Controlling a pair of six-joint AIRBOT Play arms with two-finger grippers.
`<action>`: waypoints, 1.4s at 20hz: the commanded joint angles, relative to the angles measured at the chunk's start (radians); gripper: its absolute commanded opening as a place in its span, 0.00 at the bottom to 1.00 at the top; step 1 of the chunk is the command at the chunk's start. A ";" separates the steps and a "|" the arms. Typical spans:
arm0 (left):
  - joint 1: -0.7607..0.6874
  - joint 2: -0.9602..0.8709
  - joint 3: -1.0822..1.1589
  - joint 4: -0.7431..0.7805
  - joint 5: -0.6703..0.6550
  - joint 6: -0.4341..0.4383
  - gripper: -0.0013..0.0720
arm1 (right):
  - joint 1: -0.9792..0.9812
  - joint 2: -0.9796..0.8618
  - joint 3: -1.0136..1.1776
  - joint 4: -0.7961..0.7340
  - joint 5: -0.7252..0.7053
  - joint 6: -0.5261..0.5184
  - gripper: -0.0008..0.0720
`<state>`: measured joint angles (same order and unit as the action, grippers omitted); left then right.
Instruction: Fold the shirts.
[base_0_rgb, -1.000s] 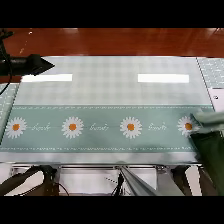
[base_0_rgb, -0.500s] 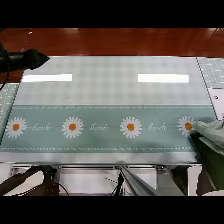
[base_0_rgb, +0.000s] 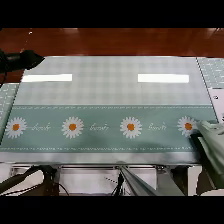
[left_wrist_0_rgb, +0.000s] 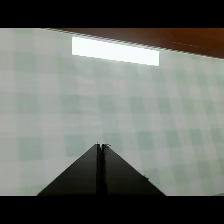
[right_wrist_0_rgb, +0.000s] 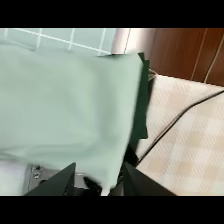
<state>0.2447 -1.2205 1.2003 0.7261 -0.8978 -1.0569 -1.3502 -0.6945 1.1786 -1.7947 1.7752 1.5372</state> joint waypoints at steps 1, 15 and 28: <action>0.006 -0.003 0.000 0.000 0.000 0.001 0.06 | 0.000 0.000 0.000 -0.083 -0.018 0.036 0.56; -0.117 0.059 0.156 0.026 -0.308 -0.026 0.77 | 0.424 -0.095 -0.001 1.151 -0.487 -0.186 0.56; -0.563 0.054 0.153 0.860 -0.438 -0.549 0.93 | 1.449 -0.437 -0.001 0.367 -0.451 -0.037 0.83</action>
<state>-0.2783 -1.1660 1.3525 1.5112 -1.3392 -1.5539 0.0002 -1.0725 1.1778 -1.3731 1.3205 1.4788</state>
